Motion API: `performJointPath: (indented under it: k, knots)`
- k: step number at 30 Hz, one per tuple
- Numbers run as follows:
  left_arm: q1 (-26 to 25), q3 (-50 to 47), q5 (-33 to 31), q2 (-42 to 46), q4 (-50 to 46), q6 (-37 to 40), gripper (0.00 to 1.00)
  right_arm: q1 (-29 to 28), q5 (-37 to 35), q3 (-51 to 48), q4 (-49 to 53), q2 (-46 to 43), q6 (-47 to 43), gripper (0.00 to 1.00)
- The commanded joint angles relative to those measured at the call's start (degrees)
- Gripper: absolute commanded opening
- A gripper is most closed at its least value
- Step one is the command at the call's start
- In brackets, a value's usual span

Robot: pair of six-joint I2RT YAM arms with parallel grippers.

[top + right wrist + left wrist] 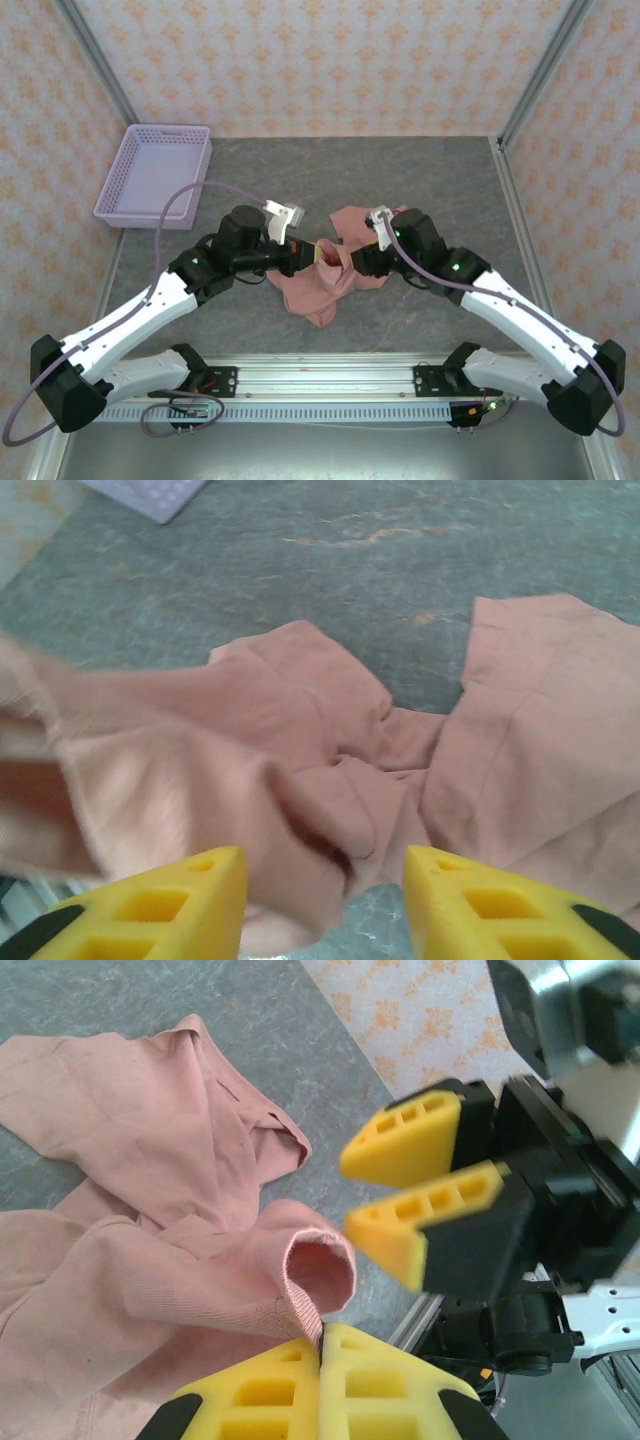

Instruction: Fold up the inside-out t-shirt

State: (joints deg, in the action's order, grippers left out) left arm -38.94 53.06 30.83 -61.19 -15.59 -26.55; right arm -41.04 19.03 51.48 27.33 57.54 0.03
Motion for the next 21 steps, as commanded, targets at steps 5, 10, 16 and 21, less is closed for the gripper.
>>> performJointPath:
  k: [5, 10, 16, 21]
  knots:
    - [0.4, 0.4, -0.2, -0.5, 0.2, 1.9, 0.00, -4.7, -2.6, -1.0, -6.4, -2.7, -4.8, 0.57]
    - [0.4, 0.2, 0.5, -1.1, 0.2, 2.5, 0.00, -5.5, -5.3, 2.8, -6.6, 2.0, -7.9, 0.58]
    - [0.4, 0.3, 0.4, -1.6, -0.6, 3.5, 0.00, -5.7, -3.7, 6.9, -6.4, 8.4, -9.4, 0.45]
    - [0.3, 0.2, -7.9, -1.7, -4.5, 5.2, 0.00, -5.5, -5.0, 8.3, -8.1, 8.8, -4.1, 0.00]
